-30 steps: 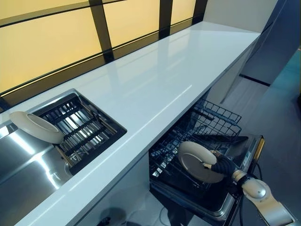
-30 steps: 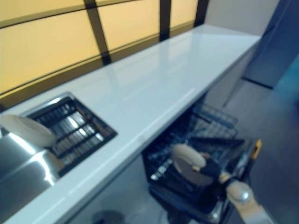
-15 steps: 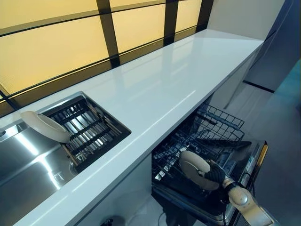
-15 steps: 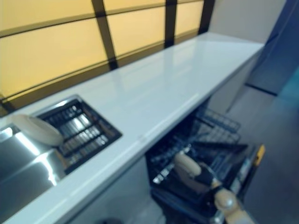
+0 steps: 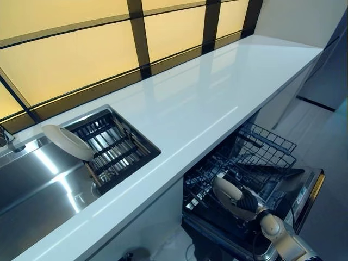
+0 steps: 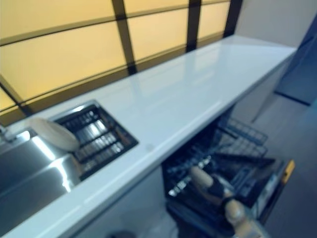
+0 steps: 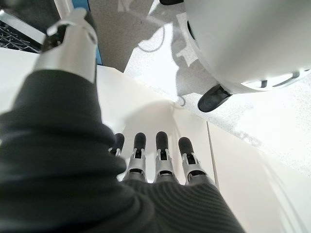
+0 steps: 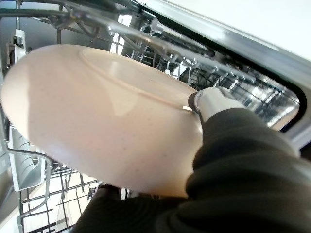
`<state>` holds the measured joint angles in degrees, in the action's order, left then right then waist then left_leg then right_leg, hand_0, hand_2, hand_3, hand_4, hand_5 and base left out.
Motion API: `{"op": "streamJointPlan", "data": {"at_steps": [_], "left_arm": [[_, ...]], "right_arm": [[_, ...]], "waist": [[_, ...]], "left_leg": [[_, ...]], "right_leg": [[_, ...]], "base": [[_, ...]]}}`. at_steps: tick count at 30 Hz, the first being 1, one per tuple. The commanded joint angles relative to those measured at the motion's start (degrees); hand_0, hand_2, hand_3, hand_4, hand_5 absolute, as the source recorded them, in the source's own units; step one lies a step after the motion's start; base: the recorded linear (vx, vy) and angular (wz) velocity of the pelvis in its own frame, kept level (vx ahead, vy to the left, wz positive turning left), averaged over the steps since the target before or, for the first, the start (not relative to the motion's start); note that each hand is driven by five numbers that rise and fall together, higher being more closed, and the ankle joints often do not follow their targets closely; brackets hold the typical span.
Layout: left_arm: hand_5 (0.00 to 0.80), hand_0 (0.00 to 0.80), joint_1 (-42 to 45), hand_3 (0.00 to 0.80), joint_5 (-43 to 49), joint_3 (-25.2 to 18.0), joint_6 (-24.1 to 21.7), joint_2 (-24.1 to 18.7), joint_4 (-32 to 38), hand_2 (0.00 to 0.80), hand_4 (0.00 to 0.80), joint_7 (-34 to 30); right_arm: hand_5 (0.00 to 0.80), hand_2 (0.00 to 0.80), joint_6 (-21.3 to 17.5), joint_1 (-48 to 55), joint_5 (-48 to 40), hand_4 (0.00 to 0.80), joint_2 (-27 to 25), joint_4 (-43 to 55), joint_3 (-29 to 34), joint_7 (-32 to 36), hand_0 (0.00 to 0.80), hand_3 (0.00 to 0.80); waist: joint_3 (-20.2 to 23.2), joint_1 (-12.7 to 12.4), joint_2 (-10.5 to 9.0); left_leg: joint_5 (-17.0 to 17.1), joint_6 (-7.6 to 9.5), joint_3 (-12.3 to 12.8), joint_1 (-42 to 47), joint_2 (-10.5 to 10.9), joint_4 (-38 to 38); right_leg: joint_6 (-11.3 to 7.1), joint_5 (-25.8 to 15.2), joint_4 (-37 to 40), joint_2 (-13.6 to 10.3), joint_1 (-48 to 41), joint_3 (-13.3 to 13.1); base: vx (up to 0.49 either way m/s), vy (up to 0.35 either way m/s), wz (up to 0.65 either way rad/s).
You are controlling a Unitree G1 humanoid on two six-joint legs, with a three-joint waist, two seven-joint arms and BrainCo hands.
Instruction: Take plates into dishwasher
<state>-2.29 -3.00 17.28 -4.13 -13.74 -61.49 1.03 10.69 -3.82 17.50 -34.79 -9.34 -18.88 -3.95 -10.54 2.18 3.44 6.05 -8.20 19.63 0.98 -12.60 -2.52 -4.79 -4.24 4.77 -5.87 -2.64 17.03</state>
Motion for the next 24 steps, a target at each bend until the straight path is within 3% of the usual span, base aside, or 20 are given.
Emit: {"op": "streamJointPlan", "data": {"at_steps": [1,24], "left_arm": [[0.0,0.0,-3.79,0.0,2.33,1.39,0.19,-1.78,1.19,0.0,0.0,-0.5],[0.0,0.0,-6.47,0.0,3.57,3.13,1.45,-3.3,2.68,0.0,0.0,-2.04]], "right_arm": [[0.8,0.8,0.53,-6.95,3.85,0.8,0.32,0.22,-1.21,-1.87,0.8,0.8],[0.8,0.8,8.87,-15.69,5.82,0.8,3.9,-13.85,-4.26,-1.92,0.8,0.8]], "waist": [[-0.98,-0.41,-3.85],[-3.05,-2.05,-2.73]], "left_leg": [[2.21,-0.2,-0.71,-3.93,0.25,0.97],[3.06,-0.16,-2.62,-5.15,1.13,0.48]], "right_leg": [[-1.19,4.55,-4.44,-1.48,-1.29,-0.97],[-0.87,3.9,-4.98,-1.81,0.25,-0.19]], "base": [[-0.012,-0.015,0.15],[-0.012,-0.008,0.02]]}}
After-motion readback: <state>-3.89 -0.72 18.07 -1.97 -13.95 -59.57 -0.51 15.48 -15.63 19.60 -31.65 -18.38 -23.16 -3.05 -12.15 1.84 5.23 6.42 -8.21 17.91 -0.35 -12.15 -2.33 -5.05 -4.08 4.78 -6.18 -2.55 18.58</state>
